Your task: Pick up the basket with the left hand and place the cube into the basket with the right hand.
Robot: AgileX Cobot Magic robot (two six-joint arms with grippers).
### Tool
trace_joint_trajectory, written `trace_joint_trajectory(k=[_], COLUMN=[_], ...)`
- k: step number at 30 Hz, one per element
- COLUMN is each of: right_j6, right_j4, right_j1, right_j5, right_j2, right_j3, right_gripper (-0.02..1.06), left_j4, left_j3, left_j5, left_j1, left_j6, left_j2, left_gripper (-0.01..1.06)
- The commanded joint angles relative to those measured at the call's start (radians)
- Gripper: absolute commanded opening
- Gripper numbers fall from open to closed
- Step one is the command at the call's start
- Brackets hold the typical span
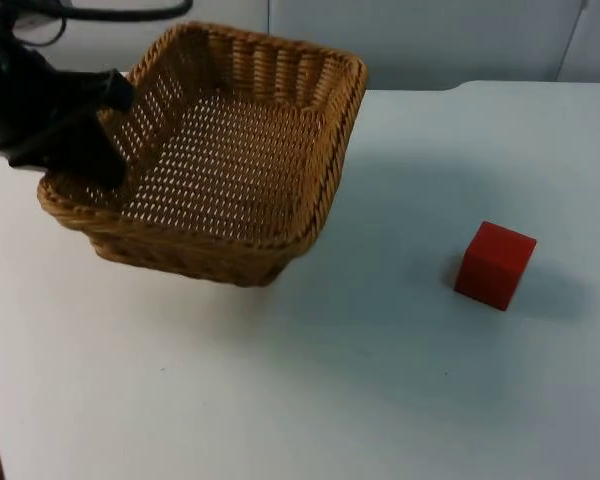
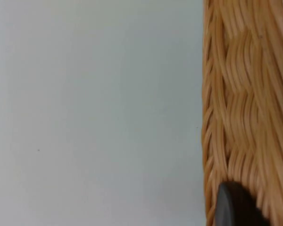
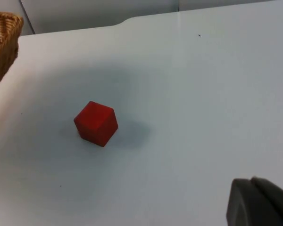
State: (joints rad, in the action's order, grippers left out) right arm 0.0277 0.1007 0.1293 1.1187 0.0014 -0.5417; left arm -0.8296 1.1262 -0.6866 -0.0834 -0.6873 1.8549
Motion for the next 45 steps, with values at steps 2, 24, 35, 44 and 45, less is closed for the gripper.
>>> trace_joint_trajectory(k=[2,24,35,44,45], right_j6=[-0.001,-0.001,-0.001,-0.001,-0.001], right_j4=[0.005,0.005,0.005,0.005,0.005], right_j1=[-0.002,-0.002,-0.002,-0.002,-0.002], right_j5=[-0.010,-0.010,-0.010,-0.010,-0.010], right_j2=[-0.001,-0.001,-0.001,-0.001,-0.001], right_j3=[0.003,0.003,0.003,0.003,0.003], right_gripper=[0.01,0.01,0.01,0.01,0.01], left_j4=[-0.034,-0.035,-0.035,-0.027,-0.027], left_j3=[0.005,0.005,0.005,0.003,0.001], left_j5=[-0.037,-0.047,-0.041,-0.060,-0.056], left_j1=[-0.002,-0.002,-0.002,-0.002,-0.002], left_j6=[0.018,0.015,0.015,0.015,0.015], left_j2=[-0.061,-0.086,-0.086,-0.086,-0.086], left_gripper=[0.00,0.00,0.00,0.00,0.00])
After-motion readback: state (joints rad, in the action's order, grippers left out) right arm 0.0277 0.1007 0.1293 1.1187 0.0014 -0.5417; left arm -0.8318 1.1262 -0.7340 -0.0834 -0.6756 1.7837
